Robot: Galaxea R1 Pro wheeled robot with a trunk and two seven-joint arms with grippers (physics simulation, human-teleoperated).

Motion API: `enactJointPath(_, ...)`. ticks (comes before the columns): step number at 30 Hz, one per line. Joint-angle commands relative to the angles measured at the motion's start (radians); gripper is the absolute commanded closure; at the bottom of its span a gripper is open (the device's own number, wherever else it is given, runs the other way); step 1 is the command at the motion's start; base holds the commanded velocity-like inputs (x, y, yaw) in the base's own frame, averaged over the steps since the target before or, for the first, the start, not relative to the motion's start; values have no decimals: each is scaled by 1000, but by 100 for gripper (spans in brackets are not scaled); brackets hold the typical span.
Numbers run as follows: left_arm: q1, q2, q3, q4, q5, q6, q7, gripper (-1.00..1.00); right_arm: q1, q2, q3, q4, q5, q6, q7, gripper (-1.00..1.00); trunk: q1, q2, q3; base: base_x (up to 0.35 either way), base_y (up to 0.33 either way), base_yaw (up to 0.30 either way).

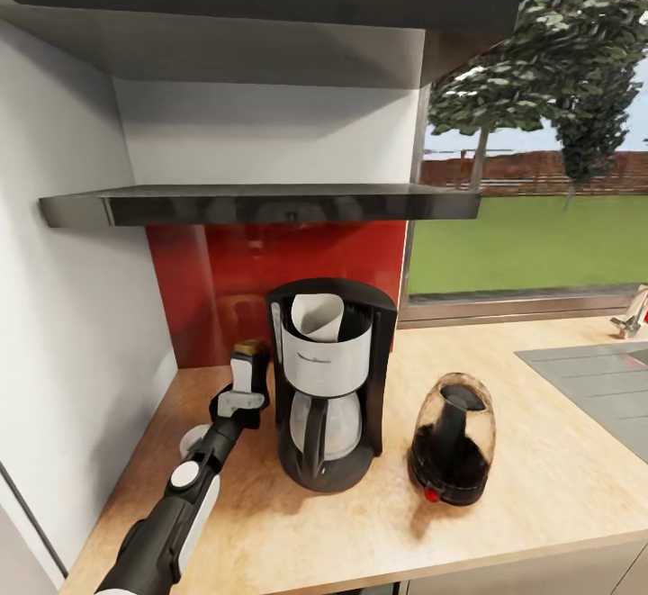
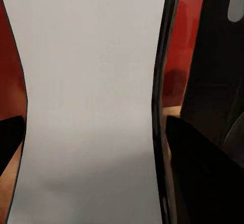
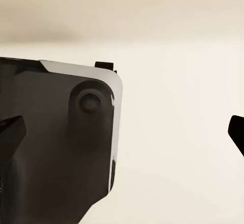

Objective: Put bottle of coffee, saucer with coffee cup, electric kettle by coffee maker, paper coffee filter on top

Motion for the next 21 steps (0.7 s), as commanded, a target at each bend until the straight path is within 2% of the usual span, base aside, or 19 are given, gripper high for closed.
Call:
enactJointPath(1, 3, 0, 1, 8, -1, -4, -3, 100, 0, 0, 7, 1, -11, -3, 4, -100, 0, -1, 0, 4, 0, 0)
enactJointPath(7, 11, 0, 3, 71, -2, -48, -2, 100, 0, 1, 8, 1, -11, -3, 4, -100, 0, -1, 0, 1, 0, 0)
enactJointPath(12, 11, -2, 2, 146, -1, -56, -1, 100, 0, 0, 8, 1, -9, -5, 4, -100, 0, -1, 0, 0, 0, 0)
enactJointPath(19, 11, -1, 3, 149, -1, -58, -1, 100, 0, 0, 8, 1, -9, -5, 5, -100, 0, -1, 0, 0, 0, 0)
enactJointPath(21, 11, -2, 4, 150, -2, -82, -1, 100, 0, 0, 9, 1, -9, -5, 5, -100, 0, -1, 0, 0, 0, 0)
